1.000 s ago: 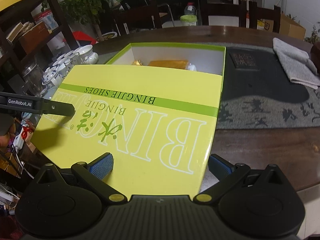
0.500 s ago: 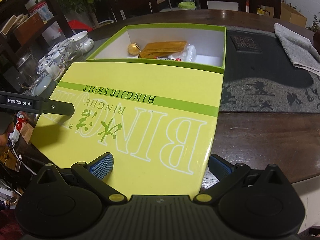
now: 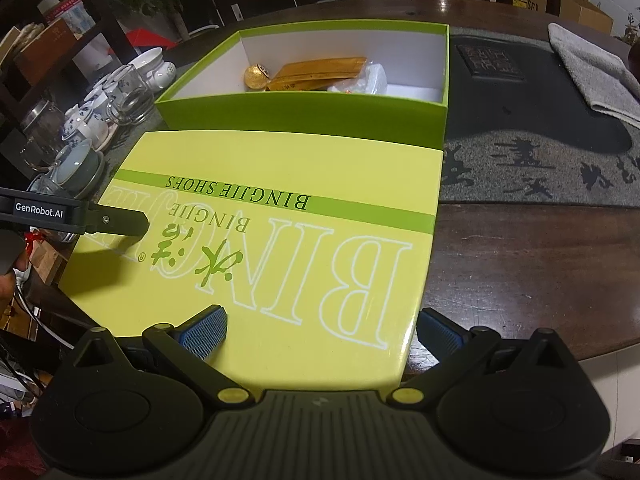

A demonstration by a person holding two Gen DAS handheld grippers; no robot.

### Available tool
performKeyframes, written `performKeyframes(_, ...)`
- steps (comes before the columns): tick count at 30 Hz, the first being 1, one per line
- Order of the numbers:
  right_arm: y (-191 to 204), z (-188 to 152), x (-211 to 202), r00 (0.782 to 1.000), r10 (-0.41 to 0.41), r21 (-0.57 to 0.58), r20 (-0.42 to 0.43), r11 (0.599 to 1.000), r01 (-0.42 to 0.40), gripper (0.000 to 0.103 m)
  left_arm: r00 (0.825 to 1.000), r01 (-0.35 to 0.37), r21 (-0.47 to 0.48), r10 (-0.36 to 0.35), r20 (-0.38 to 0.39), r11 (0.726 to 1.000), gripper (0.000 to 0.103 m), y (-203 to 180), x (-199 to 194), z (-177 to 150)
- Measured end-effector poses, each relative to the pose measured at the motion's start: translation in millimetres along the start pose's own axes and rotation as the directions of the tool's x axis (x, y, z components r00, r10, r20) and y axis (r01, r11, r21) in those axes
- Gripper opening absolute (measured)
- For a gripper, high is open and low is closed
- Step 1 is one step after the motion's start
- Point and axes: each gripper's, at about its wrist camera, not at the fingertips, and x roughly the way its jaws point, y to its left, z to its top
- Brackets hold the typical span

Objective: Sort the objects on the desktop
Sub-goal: 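Bring the lid over the open green box with both grippers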

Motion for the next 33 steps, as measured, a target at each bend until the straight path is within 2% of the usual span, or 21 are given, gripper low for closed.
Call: performKeyframes(33,1.7,12.7,10.9,1.0,-0.003,0.003,-0.012,1.0,0.003,0.103,1.0,-0.002,-0.022,0.002,-0.01,1.0,0.089,7.7,8.0,8.5)
